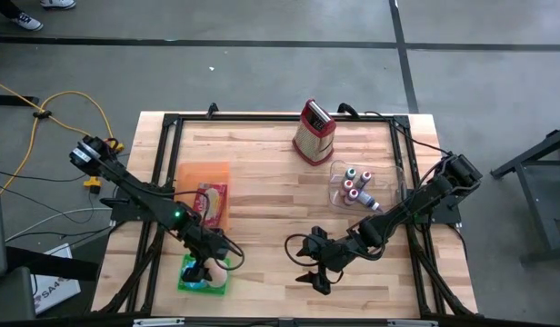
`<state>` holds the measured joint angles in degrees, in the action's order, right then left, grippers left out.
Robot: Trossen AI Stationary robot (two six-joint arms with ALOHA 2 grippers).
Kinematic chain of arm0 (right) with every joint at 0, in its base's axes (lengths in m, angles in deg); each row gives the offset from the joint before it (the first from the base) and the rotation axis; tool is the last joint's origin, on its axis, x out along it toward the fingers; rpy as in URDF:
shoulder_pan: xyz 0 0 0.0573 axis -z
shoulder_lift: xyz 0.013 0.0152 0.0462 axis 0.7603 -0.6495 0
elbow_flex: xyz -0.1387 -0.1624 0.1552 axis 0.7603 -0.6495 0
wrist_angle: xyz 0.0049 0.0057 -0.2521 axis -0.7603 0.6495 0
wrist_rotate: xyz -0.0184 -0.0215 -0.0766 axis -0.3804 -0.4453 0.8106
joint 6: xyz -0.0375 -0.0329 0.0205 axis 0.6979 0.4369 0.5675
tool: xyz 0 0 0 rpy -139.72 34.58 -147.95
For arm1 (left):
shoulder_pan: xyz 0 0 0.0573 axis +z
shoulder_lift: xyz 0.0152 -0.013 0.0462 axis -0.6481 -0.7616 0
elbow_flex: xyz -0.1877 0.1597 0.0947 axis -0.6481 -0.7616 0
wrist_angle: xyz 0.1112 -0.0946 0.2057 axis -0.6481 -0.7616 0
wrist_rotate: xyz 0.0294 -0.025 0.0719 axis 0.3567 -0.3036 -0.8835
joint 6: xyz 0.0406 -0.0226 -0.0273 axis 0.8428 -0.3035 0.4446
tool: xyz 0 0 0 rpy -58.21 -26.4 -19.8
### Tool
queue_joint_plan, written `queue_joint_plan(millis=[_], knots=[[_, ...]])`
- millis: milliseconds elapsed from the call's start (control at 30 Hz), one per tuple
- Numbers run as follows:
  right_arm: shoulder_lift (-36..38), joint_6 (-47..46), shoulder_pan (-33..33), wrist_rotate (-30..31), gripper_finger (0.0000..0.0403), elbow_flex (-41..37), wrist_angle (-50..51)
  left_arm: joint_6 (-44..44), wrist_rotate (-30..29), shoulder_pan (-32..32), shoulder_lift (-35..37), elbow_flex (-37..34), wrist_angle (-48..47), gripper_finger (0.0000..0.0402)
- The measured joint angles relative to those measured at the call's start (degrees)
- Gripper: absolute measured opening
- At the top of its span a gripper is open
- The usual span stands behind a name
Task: Pick & Place Food Item
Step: Put the brown donut into the green basket
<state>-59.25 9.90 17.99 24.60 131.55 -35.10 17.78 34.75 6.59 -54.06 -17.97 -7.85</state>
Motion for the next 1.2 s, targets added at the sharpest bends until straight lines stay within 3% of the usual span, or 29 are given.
queue_joint_plan(millis=[1200], knots=[[0.0, 0.0, 0.0, 0.0, 0.0348, 0.0, 0.0, 5.7, 1.8, 3.7, 2.5, 0.1, -0.6, 0.0310]])
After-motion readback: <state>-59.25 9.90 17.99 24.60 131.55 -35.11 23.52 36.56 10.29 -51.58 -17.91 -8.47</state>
